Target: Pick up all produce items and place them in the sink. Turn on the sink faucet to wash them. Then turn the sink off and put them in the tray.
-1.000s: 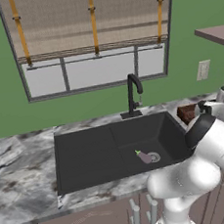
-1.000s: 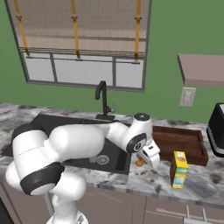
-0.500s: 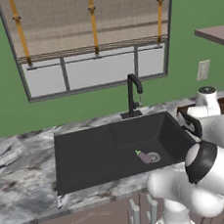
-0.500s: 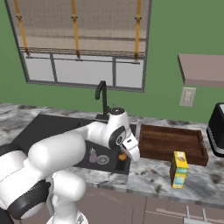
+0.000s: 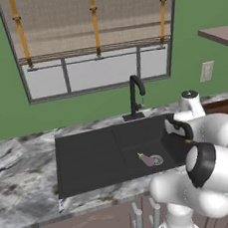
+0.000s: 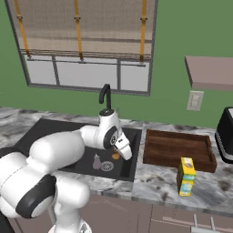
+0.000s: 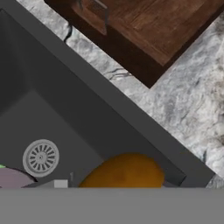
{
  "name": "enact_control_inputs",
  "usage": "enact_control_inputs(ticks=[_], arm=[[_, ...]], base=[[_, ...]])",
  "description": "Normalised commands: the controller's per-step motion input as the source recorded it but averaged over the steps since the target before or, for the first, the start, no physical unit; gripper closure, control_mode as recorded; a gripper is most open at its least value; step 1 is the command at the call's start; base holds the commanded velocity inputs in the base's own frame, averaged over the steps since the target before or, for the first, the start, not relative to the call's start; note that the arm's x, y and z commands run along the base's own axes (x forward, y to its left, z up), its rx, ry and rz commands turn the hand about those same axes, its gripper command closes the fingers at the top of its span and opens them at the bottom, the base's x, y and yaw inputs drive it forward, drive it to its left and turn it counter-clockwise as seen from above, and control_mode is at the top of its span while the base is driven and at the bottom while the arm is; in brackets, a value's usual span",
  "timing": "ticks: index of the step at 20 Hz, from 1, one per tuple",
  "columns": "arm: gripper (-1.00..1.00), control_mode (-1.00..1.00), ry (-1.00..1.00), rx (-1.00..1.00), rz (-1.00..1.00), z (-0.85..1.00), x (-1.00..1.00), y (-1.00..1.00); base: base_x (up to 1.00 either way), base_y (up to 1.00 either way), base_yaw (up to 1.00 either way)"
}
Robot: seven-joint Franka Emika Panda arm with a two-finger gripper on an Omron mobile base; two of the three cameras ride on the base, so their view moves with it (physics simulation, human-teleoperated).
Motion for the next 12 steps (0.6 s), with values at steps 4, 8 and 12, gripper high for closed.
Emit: enact_control_inputs(ticks=[4, 8, 12], arm=[[1.0, -1.0, 0.0, 0.0, 0.03, 0.0, 0.52, 0.41], [1.0, -1.0, -0.01, 0.0, 0.03, -0.09, 0.49, 0.31], [1.0, -1.0, -0.02, 0.0, 0.05, -0.15, 0.4, 0.15]], base=[[0.0, 0.0, 0.0], [0.0, 0.0, 0.0], [0.0, 0.0, 0.0]])
